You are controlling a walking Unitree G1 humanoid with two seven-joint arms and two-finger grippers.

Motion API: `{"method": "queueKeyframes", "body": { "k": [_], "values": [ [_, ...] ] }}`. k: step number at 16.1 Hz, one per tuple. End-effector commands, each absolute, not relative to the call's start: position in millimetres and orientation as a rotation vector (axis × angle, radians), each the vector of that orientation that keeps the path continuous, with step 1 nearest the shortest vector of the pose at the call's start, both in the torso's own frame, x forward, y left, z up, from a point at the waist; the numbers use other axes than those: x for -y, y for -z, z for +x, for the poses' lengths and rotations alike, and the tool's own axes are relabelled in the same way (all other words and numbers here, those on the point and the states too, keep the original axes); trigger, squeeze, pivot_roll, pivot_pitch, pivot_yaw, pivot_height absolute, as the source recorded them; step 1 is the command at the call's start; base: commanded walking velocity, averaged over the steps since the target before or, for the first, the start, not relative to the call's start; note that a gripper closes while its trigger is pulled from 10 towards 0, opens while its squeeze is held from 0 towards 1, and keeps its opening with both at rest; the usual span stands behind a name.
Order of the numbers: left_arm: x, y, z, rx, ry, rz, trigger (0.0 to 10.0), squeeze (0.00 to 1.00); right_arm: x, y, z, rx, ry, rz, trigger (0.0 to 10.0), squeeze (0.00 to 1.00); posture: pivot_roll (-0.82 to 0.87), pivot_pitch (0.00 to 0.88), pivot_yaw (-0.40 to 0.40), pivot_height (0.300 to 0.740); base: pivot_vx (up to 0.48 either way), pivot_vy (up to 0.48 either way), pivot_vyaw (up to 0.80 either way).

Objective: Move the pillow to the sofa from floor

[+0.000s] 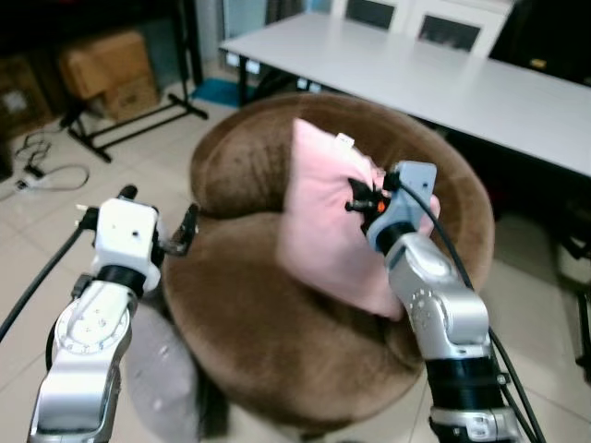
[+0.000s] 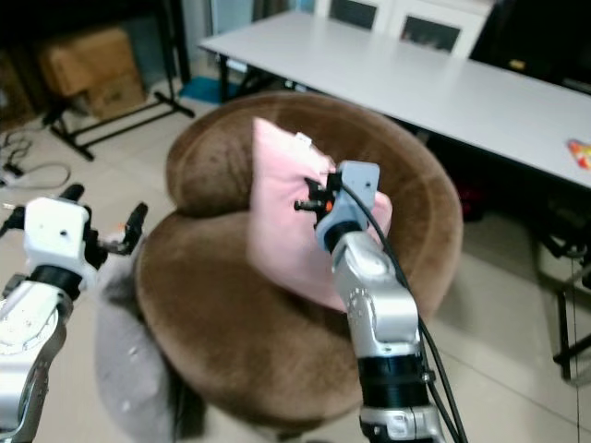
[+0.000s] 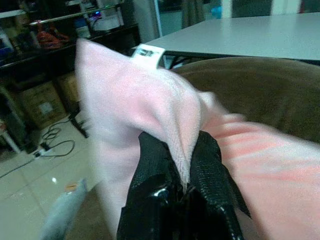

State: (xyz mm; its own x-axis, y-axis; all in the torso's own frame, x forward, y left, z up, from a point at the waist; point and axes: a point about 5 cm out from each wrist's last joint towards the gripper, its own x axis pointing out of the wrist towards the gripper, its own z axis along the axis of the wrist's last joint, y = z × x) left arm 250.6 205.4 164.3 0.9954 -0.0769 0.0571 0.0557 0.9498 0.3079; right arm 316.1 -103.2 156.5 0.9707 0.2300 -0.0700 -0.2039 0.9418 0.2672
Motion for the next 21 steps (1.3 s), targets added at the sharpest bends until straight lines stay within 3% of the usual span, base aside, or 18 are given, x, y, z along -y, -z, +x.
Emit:
{"method": "queueKeyframes", "body": {
  "k": [1,6,13,16,21],
  "values": [
    [-198.0,-163.8,250.3,0.067,0.097,0.304,10.0,0.0,113.0,-168.4,318.0,-0.043,-0.203,0.26,10.0,0.0,-0.07,0.0,-0.058,0.74,0.341,0.0,0.0],
    [-198.6,-157.4,248.4,0.021,0.121,0.331,10.0,0.0,108.7,-170.5,319.4,-0.056,-0.213,0.25,10.0,0.0,-0.07,0.0,-0.066,0.74,0.196,0.0,0.0],
    [-191.1,-144.3,234.7,-0.092,0.37,0.426,10.0,0.0,93.4,-165.1,324.5,-0.153,-0.25,0.132,10.0,0.0,-0.06,0.0,-0.078,0.74,0.0,0.0,0.0],
    [-188.6,-138.3,232.0,-0.145,0.46,0.465,10.0,0.0,74.3,-166.7,336.3,-0.226,-0.276,0.12,10.0,0.0,-0.07,0.0,-0.062,0.74,0.0,0.0,0.0],
    [-189.9,-138.4,227.4,-0.165,0.486,0.481,10.0,0.0,56.5,-169.0,353.4,-0.312,-0.265,0.258,10.0,0.0,-0.05,0.0,-0.074,0.74,0.0,0.0,0.0]
  ]
}}
